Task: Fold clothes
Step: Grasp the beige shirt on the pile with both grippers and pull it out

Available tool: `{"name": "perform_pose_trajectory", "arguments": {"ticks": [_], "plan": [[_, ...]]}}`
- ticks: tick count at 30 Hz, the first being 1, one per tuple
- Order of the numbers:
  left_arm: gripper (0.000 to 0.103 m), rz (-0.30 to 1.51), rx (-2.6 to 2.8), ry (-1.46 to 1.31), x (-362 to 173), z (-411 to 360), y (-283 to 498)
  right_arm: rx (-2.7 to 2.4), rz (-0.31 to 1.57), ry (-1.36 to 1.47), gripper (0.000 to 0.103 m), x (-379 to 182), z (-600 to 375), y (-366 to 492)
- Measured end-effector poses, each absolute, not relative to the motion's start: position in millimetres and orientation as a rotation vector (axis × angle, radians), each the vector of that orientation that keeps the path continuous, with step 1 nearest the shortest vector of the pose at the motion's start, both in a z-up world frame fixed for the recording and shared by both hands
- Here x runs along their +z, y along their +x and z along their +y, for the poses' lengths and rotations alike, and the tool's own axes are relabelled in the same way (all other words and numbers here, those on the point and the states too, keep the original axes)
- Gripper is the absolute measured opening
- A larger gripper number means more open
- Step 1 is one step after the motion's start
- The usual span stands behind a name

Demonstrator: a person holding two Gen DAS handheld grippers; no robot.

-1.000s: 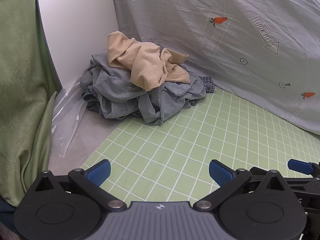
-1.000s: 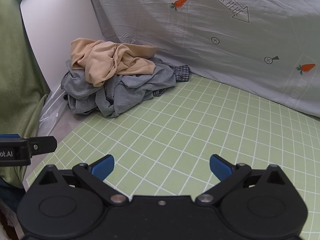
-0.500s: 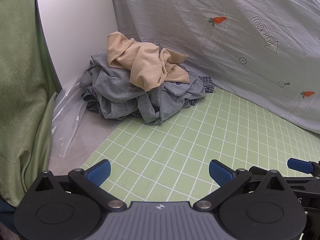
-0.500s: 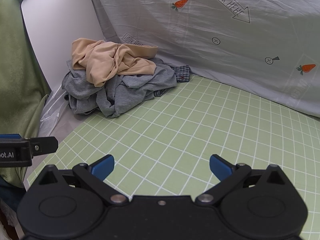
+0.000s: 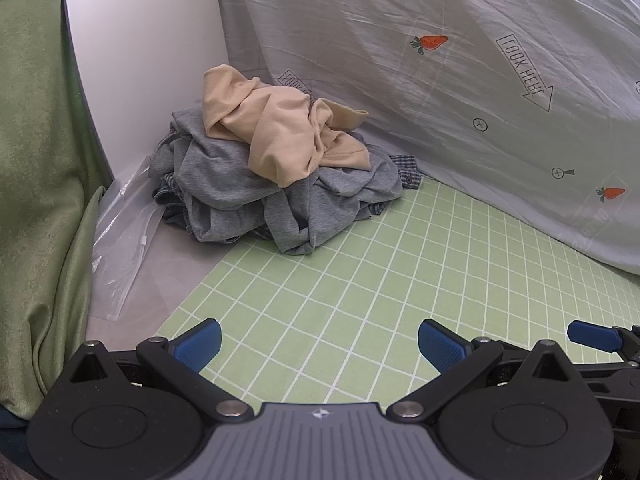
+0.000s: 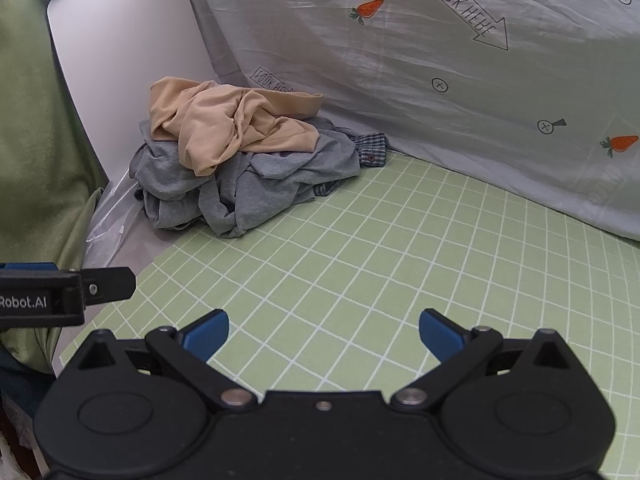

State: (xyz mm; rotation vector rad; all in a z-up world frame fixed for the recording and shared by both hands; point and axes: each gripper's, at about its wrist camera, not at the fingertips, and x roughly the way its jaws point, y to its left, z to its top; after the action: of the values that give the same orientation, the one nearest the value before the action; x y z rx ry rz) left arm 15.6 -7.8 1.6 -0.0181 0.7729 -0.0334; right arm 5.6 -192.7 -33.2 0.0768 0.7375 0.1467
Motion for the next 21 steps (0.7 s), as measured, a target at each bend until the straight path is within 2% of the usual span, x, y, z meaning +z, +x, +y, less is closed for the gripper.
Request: {"name": "perform_pose_trajectory", "arguments": {"ticks": [8, 15, 21], "plan": [[0.103, 0.77, -0.02, -0.01, 6, -6, 48, 0.159, 0.72, 0.065, 0.103, -24, -191, 40], [0.103, 0.762, 0.042, -0.055, 16, 26, 114, 0.204, 0.686, 0.049, 0.102, -10, -168, 105], [0.102, 0.738, 0.128, -0.091, 30, 63, 195, 0.262, 0.668, 0.032, 0.093, -5, -128, 185]]}}
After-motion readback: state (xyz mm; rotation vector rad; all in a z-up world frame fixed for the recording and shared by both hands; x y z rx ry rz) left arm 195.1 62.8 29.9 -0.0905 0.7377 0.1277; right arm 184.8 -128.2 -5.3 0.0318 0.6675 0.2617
